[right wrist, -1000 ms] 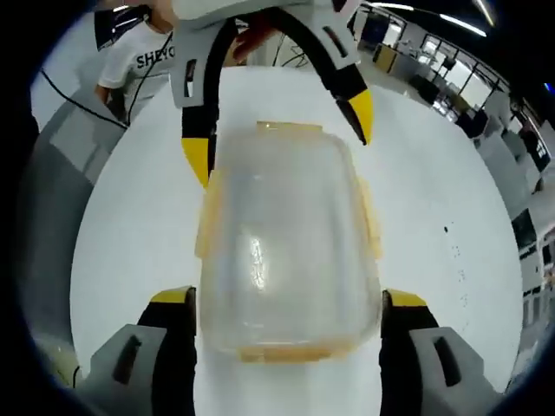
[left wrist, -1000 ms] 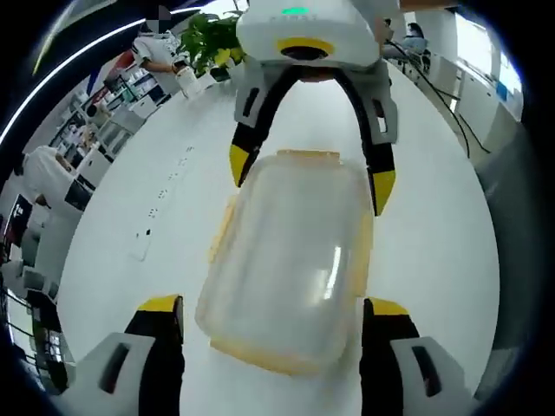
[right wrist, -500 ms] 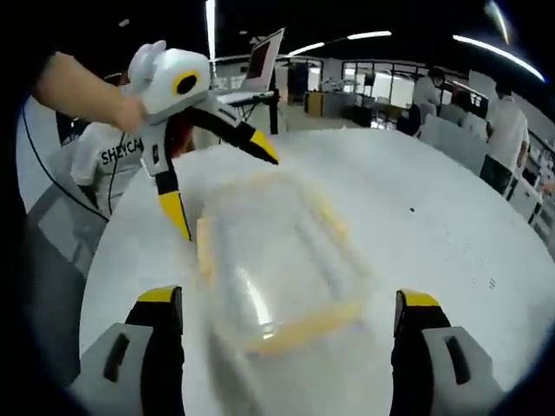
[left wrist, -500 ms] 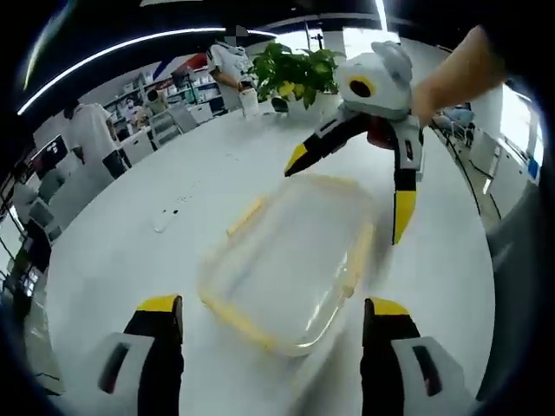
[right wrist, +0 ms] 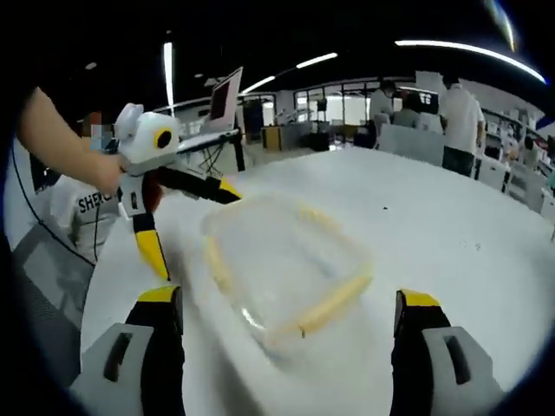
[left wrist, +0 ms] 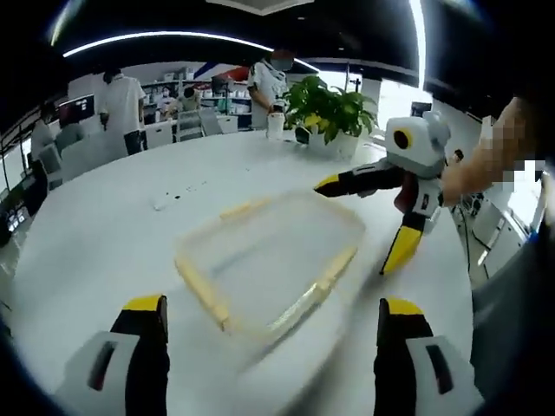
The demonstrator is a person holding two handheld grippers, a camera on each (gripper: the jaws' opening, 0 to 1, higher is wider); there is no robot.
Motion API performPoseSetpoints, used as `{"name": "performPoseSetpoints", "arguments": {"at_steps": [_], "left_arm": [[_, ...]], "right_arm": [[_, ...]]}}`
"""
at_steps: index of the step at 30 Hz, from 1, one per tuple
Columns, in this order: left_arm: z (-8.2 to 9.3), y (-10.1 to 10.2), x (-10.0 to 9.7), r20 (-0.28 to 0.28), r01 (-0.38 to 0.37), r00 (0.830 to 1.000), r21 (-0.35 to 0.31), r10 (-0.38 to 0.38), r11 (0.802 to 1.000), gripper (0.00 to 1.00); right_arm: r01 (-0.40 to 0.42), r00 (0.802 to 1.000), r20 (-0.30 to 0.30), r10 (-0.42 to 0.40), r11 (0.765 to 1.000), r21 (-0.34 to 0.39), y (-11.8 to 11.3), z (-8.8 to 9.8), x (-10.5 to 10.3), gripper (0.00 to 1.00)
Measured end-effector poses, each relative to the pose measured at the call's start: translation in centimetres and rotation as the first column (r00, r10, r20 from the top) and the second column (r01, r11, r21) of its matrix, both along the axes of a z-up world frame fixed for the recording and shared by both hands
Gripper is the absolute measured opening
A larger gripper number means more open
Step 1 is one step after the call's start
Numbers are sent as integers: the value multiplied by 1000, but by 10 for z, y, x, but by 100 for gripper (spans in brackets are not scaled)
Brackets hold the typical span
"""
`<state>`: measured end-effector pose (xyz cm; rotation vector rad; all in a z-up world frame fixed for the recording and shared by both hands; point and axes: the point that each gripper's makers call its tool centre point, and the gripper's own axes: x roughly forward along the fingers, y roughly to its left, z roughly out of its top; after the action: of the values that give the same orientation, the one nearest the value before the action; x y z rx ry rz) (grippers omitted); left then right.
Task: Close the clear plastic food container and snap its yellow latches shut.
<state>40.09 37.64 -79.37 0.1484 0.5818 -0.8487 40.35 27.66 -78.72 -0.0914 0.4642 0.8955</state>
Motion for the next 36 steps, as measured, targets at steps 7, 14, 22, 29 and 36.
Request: {"name": "performPoseSetpoints", "arguments": {"at_steps": [7,14,22,29,36], "left_arm": [[-11,5,-4,-50,-41,998,-13,41,999,99],[-5,7,0,-60,-89,994,-51,86,995,98],[1,14,4,-45,-113,993,-66,111,991,95],[1,24,-4,-54,-136,990,-67,133,988,92],[0,36,-16,-59,-171,984,-81,167,982,90]], "right_arm": [[-23,1000,-15,23,1000,-18,4,-14,-14,100],[-25,999,-22,24,999,-25,5,-18,-19,100],[5,999,-48,-5,1000,6,3,-17,-22,100],[35,998,-62,-33,999,36,-2,-10,-30,98],[78,995,-68,-75,996,52,-14,-1,-38,97]]}}
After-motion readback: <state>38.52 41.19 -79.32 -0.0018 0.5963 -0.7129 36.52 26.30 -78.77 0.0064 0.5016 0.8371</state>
